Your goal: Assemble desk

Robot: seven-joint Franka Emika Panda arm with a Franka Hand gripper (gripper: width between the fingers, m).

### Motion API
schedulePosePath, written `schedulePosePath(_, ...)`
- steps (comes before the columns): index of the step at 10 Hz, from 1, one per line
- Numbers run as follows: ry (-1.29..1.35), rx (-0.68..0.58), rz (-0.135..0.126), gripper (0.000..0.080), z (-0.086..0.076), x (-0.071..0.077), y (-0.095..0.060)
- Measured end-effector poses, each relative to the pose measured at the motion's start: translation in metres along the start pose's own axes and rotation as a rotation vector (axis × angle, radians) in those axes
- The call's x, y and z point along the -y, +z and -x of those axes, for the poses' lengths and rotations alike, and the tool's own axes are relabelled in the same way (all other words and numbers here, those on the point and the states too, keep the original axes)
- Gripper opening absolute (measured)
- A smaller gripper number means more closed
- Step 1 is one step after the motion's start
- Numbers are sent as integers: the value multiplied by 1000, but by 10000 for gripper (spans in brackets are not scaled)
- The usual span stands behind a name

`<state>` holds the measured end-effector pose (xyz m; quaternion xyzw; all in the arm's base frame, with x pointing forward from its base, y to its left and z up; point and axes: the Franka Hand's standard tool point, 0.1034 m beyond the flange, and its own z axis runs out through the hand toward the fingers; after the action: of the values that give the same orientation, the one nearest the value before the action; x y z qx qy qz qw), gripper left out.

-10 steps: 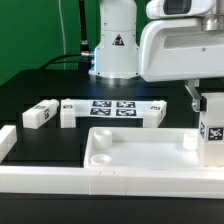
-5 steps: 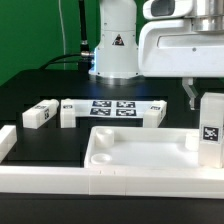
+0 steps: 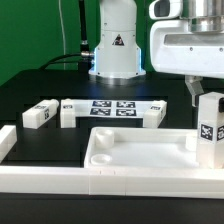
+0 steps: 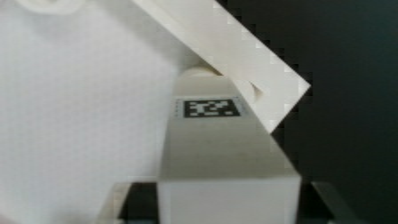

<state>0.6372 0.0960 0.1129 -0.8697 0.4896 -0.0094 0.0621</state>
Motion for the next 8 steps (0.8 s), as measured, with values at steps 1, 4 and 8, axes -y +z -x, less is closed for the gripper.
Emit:
schedulePosePath(1,58,8,0,290,1,0,0)
schedulePosePath(4,32,9,1,299,1,0,1)
schedulePosePath(8,-203,14,7,639,9,1,4)
